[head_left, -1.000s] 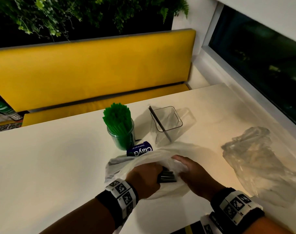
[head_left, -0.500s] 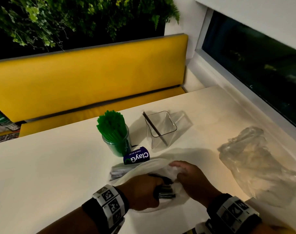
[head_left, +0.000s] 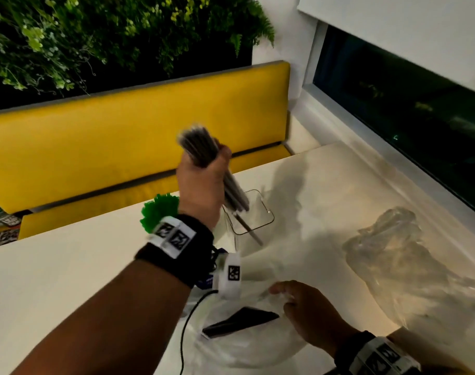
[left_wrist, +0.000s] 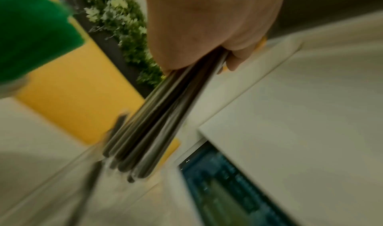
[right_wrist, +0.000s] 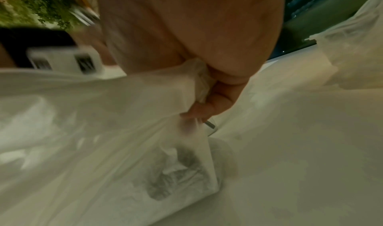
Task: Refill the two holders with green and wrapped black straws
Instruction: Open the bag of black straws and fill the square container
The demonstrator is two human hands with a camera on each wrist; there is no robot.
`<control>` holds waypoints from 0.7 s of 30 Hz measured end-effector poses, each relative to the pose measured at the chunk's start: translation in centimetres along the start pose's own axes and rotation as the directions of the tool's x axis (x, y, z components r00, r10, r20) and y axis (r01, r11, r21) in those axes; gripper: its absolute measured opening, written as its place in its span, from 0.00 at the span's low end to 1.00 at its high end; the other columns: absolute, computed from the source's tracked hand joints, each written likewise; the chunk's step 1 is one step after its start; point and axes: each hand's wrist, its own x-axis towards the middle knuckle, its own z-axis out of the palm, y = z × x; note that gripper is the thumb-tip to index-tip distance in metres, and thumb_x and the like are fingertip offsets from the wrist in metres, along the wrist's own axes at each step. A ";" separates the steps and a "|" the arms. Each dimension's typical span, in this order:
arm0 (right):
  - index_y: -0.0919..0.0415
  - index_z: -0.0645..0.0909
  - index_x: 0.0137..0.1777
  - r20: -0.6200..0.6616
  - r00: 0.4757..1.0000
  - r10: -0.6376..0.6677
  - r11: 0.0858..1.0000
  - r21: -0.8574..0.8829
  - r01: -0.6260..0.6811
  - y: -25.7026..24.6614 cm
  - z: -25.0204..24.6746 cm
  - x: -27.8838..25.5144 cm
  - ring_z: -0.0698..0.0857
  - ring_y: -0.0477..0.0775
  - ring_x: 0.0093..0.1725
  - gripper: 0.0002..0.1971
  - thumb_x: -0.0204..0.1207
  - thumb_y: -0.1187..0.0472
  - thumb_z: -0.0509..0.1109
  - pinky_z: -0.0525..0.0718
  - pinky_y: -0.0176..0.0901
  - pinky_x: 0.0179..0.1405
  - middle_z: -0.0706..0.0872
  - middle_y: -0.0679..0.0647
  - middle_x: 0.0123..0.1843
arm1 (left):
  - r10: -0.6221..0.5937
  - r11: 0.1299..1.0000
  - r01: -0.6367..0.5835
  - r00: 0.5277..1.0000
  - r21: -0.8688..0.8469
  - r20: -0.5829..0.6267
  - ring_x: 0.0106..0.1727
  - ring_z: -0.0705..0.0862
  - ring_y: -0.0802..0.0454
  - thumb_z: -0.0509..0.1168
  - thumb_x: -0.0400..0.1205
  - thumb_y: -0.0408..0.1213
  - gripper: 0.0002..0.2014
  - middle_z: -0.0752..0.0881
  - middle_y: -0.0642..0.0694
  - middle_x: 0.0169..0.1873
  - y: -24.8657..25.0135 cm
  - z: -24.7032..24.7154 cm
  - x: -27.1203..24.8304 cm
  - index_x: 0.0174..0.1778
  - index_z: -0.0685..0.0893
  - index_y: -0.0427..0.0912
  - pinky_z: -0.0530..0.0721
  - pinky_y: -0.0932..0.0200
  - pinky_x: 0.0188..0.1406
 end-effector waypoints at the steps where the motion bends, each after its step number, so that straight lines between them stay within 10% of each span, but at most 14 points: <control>1: 0.34 0.81 0.56 0.002 1.000 -0.004 1.000 -0.005 0.004 0.0 0.0 0.0 0.80 0.40 0.62 0.23 0.75 0.68 0.62 0.72 0.24 0.55 0.80 0.34 0.57 | -0.089 0.993 0.091 0.996 0.069 -0.022 0.41 0.84 0.54 0.74 0.79 0.34 0.06 0.87 0.50 0.40 -2.6 0.1 0.2 0.48 0.85 0.46 0.83 0.53 0.45; 6: 0.23 0.80 0.43 -0.003 1.000 -0.020 1.000 0.011 0.020 0.2 -0.1 0.3 0.80 0.31 0.56 0.27 0.74 0.67 0.62 0.74 0.20 0.52 0.81 0.26 0.54 | -0.262 0.876 0.260 0.964 0.406 -0.052 0.57 0.85 0.45 0.79 0.68 0.49 0.26 0.79 0.43 0.63 -10.6 -0.6 0.4 0.59 0.80 0.49 0.85 0.43 0.64; 12: 0.28 0.79 0.49 0.005 0.999 -0.038 0.999 -0.012 0.038 0.5 -0.1 0.5 0.81 0.35 0.59 0.23 0.75 0.65 0.62 0.74 0.22 0.57 0.84 0.33 0.59 | -0.299 0.879 0.252 0.952 0.404 0.058 0.77 0.73 0.42 0.84 0.68 0.36 0.58 0.66 0.42 0.79 -11.5 -2.0 0.1 0.82 0.51 0.70 0.80 0.40 0.70; 21: 0.34 0.82 0.55 -0.018 1.000 -0.023 0.998 -0.059 0.022 0.5 0.4 0.9 0.81 0.36 0.60 0.22 0.72 0.65 0.62 0.79 0.32 0.61 0.85 0.34 0.58 | -0.161 0.738 0.034 0.979 0.674 0.127 0.77 0.74 0.41 0.81 0.67 0.57 0.59 0.64 0.46 0.81 -10.8 0.3 0.5 0.83 0.44 0.68 0.81 0.42 0.69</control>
